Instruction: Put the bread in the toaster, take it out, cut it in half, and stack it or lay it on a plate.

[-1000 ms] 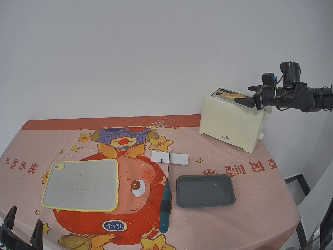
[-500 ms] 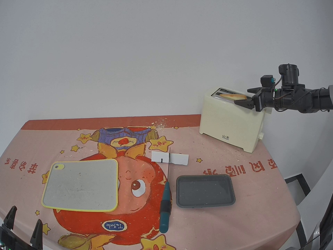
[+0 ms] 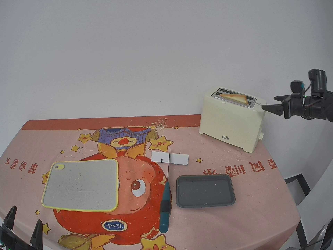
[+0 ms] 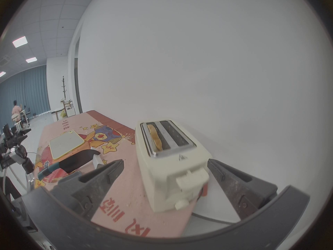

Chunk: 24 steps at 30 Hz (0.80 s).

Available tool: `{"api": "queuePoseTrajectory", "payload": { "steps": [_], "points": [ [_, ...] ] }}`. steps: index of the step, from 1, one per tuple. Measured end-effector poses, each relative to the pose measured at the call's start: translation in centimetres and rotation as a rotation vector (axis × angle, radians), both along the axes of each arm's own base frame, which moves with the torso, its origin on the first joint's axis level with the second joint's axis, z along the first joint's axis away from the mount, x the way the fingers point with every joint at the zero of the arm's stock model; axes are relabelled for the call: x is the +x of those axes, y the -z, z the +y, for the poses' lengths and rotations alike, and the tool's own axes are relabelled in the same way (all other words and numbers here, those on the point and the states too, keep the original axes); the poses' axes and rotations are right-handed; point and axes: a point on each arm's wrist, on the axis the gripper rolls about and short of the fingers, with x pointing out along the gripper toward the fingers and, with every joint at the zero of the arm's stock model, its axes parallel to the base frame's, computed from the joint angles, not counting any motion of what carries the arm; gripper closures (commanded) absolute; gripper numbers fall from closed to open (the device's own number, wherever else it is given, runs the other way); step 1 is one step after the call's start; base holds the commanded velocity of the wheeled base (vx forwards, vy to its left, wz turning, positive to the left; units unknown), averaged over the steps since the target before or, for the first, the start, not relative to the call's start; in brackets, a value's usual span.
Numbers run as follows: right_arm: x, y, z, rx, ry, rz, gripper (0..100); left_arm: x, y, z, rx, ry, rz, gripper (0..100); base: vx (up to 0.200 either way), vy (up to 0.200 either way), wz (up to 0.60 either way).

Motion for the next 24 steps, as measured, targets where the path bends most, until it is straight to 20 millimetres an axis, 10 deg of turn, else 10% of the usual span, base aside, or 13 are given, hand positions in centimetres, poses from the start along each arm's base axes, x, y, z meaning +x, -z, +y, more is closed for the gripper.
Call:
{"api": "queuePoseTrajectory", "payload": {
  "steps": [5,6,24],
  "points": [
    [-2.1,-0.9,-2.0,0.011,0.078,-0.019,0,0.0,0.0,0.0,0.0,0.0,0.0,0,0.0,0.0,0.0],
    [-2.3,-1.0,-2.2,0.011,0.086,-0.03,100,0.0,0.0,0.0,0.0,0.0,0.0,0,0.0,0.0,0.0],
    [2.3,3.0,-1.8,0.011,0.059,-0.115,100,0.0,0.0,0.0,0.0,0.0,0.0,0,0.0,0.0,0.0]
  ]
}}
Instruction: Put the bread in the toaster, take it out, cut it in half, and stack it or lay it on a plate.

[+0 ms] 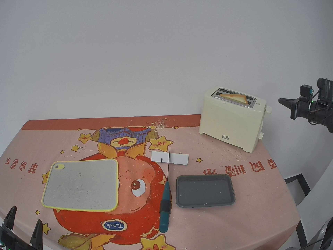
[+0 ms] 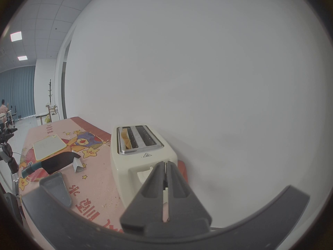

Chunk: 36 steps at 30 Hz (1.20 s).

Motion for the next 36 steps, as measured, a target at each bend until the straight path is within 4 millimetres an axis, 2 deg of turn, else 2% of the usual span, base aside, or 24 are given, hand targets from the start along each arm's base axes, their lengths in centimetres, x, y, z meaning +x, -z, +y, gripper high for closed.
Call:
{"api": "queuePoseTrajectory", "payload": {
  "steps": [7,13,28,36],
  "points": [
    [1.3,1.6,1.2,0.004,-0.034,0.037,100,0.0,0.0,0.0,0.0,0.0,0.0,0,0.0,0.0,0.0],
    [2.0,2.2,1.1,0.002,-0.018,0.049,100,0.0,0.0,0.0,0.0,0.0,0.0,0,0.0,0.0,0.0],
    [2.2,3.9,0.8,0.002,-0.011,0.061,100,0.0,0.0,0.0,0.0,0.0,0.0,0,0.0,0.0,0.0],
    [2.2,6.0,0.8,0.001,-0.012,0.058,100,0.0,0.0,0.0,0.0,0.0,0.0,0,0.0,0.0,0.0]
  ]
}}
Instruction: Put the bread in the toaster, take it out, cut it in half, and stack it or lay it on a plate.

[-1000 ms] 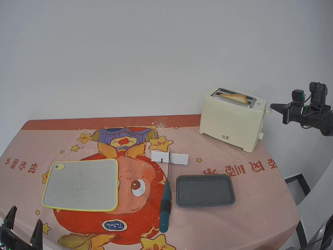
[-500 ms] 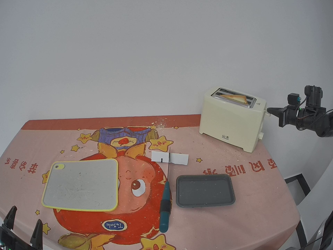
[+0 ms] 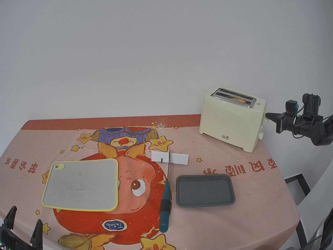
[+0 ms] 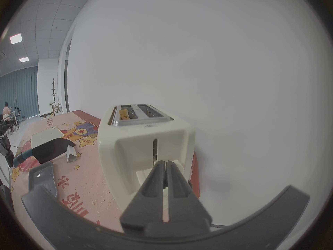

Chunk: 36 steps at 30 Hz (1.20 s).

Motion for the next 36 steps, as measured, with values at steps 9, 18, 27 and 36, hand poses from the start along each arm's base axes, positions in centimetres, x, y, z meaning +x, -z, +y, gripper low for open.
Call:
{"api": "queuePoseTrajectory", "payload": {
  "steps": [9,18,27,36],
  "points": [
    [0.0,1.0,0.1,0.004,-0.002,0.03,100,0.0,0.0,0.0,0.0,0.0,0.0,0,0.0,0.0,0.0],
    [-0.2,1.6,0.1,0.004,-0.002,0.047,100,0.0,0.0,0.0,0.0,0.0,0.0,0,0.0,0.0,0.0],
    [-0.2,1.9,0.2,0.005,-0.004,0.055,100,0.0,0.0,0.0,0.0,0.0,0.0,0,0.0,0.0,0.0],
    [-0.1,2.3,0.2,0.004,-0.006,0.065,100,0.0,0.0,0.0,0.0,0.0,0.0,0,0.0,0.0,0.0]
  ]
}}
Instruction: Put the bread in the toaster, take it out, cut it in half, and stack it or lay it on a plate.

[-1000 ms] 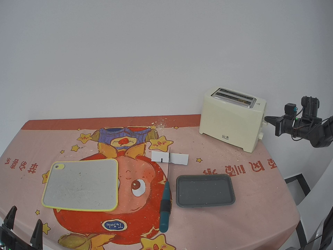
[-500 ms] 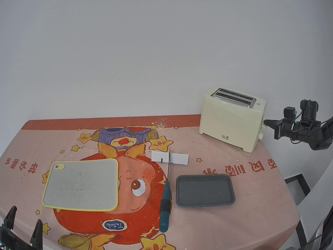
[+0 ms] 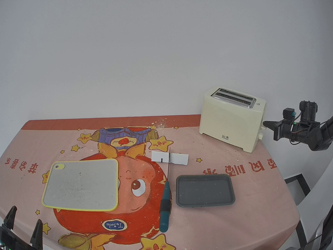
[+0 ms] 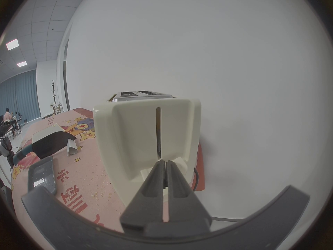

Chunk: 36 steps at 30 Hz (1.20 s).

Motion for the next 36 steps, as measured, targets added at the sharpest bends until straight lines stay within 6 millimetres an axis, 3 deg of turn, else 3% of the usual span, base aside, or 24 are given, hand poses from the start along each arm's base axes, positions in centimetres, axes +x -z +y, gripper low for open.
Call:
{"api": "queuePoseTrajectory", "payload": {
  "steps": [13,27,31,36],
  "points": [
    [0.0,-0.3,-0.2,0.003,0.007,-0.002,100,0.0,0.0,0.0,0.0,0.0,0.0,0,0.0,0.0,0.0],
    [-1.6,-3.4,-0.8,0.023,0.061,-0.063,100,0.0,0.0,0.0,0.0,0.0,0.0,0,0.0,0.0,0.0],
    [-3.2,-4.2,-0.8,0.049,0.082,-0.058,100,0.0,0.0,0.0,0.0,0.0,0.0,0,0.0,0.0,0.0],
    [-7.4,-6.0,-0.5,0.062,0.1,-0.084,100,0.0,0.0,0.0,0.0,0.0,0.0,0,0.0,0.0,0.0]
  ]
}}
